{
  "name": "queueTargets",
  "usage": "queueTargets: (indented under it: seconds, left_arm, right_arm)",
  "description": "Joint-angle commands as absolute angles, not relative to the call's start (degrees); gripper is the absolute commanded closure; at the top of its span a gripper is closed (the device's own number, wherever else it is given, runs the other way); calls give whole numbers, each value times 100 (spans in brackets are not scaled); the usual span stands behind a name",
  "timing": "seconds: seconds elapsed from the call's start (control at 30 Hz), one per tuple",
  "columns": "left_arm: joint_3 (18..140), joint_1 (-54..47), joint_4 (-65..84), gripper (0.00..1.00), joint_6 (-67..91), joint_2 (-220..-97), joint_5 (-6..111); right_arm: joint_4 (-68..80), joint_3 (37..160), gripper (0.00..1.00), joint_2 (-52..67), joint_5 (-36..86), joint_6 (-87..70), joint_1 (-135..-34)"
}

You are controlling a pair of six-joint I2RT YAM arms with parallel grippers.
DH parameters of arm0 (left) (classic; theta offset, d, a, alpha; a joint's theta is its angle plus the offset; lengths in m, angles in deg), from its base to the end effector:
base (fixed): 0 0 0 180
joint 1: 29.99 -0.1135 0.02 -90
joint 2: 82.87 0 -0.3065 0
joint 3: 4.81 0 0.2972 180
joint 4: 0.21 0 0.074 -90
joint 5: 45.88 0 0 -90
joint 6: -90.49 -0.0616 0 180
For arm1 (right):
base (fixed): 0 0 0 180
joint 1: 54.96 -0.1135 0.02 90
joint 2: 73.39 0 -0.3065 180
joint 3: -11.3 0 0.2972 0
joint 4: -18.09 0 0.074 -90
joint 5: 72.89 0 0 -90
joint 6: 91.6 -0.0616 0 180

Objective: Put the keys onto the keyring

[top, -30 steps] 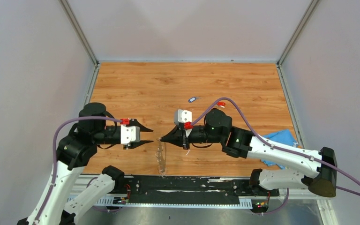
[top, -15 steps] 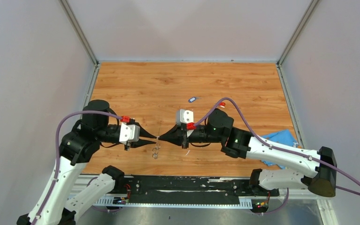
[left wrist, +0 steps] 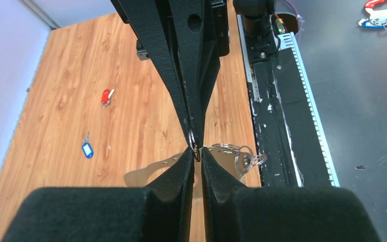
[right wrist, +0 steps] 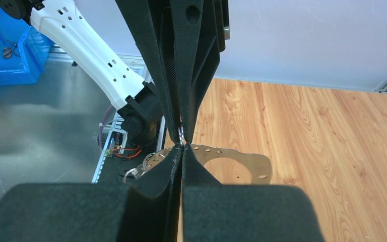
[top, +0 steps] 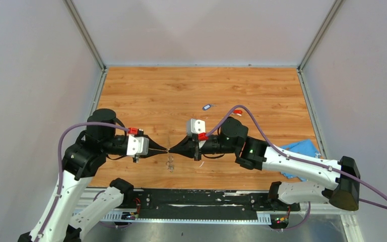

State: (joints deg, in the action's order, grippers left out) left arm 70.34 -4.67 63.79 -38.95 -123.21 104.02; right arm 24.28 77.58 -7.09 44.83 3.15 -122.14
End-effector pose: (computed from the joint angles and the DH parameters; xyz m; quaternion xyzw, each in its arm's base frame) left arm 0.0875 -0.1003 0.4304 0.6136 0.4958 -0.3734 0.4881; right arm 0.0984 0.3077 0.4079 -0.5252 0.4203 0.5113 0.5349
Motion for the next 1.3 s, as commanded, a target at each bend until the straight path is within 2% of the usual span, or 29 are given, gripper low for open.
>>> queueTargets:
  seconds: [0.0,0.07,0.2,0.37,0.53,0.77,0.83,0.9,1.0,1.27]
  left_arm:
    - [6908,-432,6364,83,-4067,-12194,10325]
    - [6876,-432,6364,76,-4103,-12146,10330]
    - [6888,-432,6364,75,-4182,-12140,10319]
    - [6921,-432,6364,84,-4247,-12191,10399]
    - [7002,-432,6370,100,-4160,-12359,10289]
    - [6912,-432,6370,100,-4603,-12210,9843]
    - [6879,-432,6364,100,-5055,-12066,9770]
    - [6849,-437,6364,100,-5558,-11897,9780]
    - [6846,-432,6364,100,-6175,-11772,9837]
    - [6370,-432,6363,100,-7877,-11181,9833]
  right_arm:
    - [2788,7840,100,-744,4589,286,-12299]
    - [2788,7847,100,-739,4600,271,-12296]
    - [2788,7856,100,-725,4651,249,-12298]
    - [2800,7909,100,-664,4726,201,-12303]
    - [2821,7960,100,-626,4788,180,-12302]
    - [2658,7999,100,-672,4819,216,-12302]
    - [2537,7974,88,-744,4714,291,-12301]
    - [2419,7964,83,-808,4613,382,-12302]
    - [2312,7988,69,-850,4526,519,-12298]
    - [1971,8179,56,-821,4459,950,-12327]
